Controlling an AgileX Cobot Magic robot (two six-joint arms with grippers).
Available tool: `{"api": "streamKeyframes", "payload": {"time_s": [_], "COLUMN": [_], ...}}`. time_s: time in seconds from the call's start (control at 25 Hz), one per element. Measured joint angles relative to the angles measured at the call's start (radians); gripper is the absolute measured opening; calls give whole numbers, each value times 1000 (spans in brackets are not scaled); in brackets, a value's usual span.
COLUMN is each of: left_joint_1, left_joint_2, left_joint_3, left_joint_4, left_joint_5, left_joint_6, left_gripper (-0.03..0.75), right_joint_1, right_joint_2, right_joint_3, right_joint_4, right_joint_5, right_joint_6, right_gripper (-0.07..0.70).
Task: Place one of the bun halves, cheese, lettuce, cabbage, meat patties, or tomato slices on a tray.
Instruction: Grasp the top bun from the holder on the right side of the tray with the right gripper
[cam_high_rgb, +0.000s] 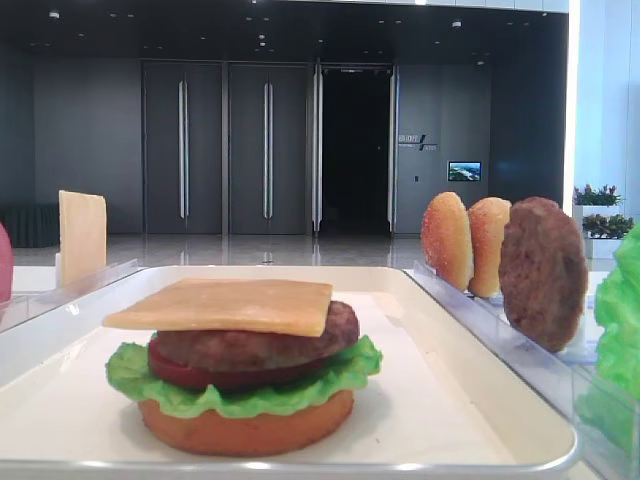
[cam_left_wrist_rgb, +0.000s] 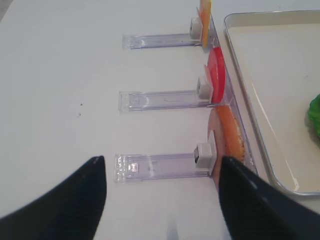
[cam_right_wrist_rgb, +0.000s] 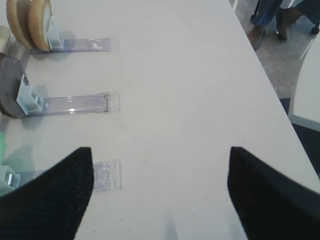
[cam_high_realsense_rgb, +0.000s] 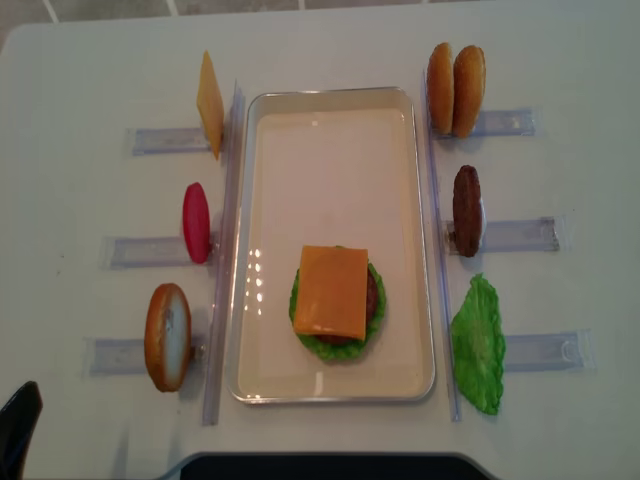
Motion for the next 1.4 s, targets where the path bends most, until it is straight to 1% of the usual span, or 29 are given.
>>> {"api": "streamKeyframes", "payload": {"time_s": [0.88,1.08,1.12,1.2,1.28,1.4], "left_joint_1": [0,0,0,0,0,0], "left_joint_2": [0,0,0,0,0,0], "left_joint_3": [0,0,0,0,0,0], "left_joint_4": [2,2,2,2,2,2], "left_joint_5": [0,0,0,0,0,0], "left_joint_6": [-8,-8,-8,-8,-8,-8], "left_gripper": [535,535,535,535,535,535], "right_joint_1": [0,0,0,0,0,0], "right_joint_2": [17,211,263,362,478,654], "right_joint_3": [0,-4,-11,-39,-89,-198], "right_joint_4": [0,0,0,0,0,0], "right_joint_5": [0,-9,-18,-59,-97,-119], "right_joint_6": [0,1,1,2,3,13], "right_gripper": [555,555,555,555,555,555]}}
